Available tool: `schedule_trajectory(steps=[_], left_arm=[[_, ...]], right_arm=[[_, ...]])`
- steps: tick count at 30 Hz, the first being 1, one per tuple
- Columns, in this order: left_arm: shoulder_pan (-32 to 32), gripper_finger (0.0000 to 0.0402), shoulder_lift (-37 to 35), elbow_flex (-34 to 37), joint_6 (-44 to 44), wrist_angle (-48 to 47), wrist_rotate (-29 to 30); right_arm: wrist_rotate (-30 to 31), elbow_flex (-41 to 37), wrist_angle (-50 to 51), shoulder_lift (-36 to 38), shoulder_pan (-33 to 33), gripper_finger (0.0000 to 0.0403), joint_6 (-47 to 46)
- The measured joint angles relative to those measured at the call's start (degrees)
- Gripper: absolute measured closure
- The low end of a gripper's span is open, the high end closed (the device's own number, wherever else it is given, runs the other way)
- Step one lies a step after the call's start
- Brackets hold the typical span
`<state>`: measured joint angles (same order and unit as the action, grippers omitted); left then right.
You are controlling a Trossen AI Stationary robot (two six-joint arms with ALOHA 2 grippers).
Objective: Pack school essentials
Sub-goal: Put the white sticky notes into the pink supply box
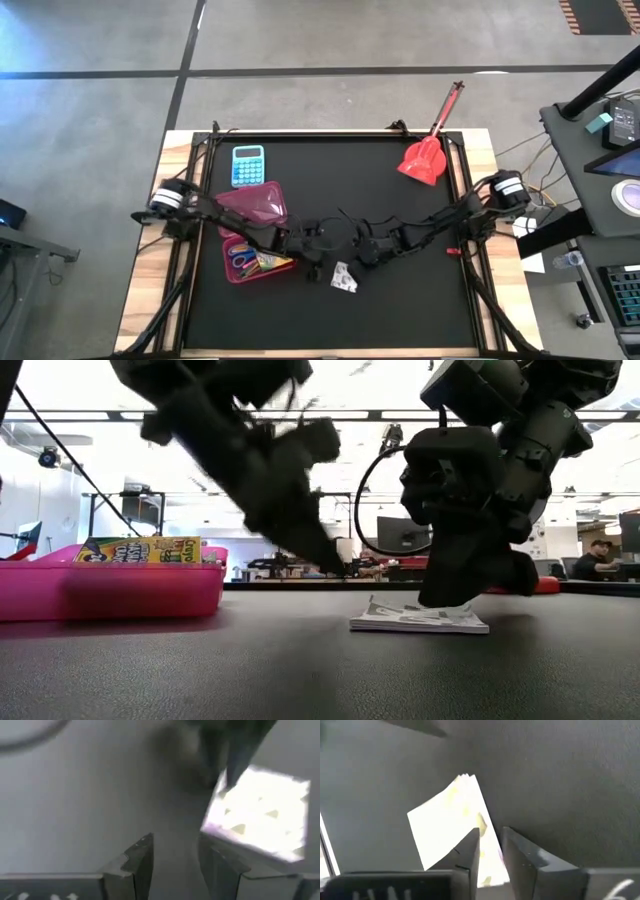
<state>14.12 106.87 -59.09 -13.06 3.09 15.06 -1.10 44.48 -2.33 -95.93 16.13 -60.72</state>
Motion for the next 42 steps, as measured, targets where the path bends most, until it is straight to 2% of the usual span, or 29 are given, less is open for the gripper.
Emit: schedule_trajectory(steps=[6,10,17,22,27,34,42], left_arm=[[6.3,0.0269,2.0,0.1,-1.6,6.1,-1.4],[8.9,0.0269,4.4,-0.5,-1.6,10.6,-1.4],[8.7,0.0269,8.4,-1.2,-2.0,13.0,-1.1],[8.2,0.0269,10.5,-2.8,-1.5,14.0,1.4],[6.8,0.0269,11.8,-4.6,-0.3,13.5,2.4],[6.5,0.0269,11.9,-4.6,-0.1,13.4,2.2],[6.5,0.0269,11.9,-4.7,-0.1,13.0,2.2]], right_arm=[[0.1,-0.3,2.0,3.0,0.0,0.0284,0.9],[0.6,-0.3,5.5,4.4,0.8,0.0278,-3.6],[3.8,-0.2,6.5,4.0,5.8,0.0277,-11.1],[5.2,0.0,6.5,4.0,9.8,0.0277,-16.8],[11.0,0.1,6.5,3.8,12.9,0.0277,-19.8],[13.8,0.1,6.4,3.6,12.8,0.0277,-19.0],[13.3,0.0,3.6,-2.4,11.1,0.0277,-19.1]])
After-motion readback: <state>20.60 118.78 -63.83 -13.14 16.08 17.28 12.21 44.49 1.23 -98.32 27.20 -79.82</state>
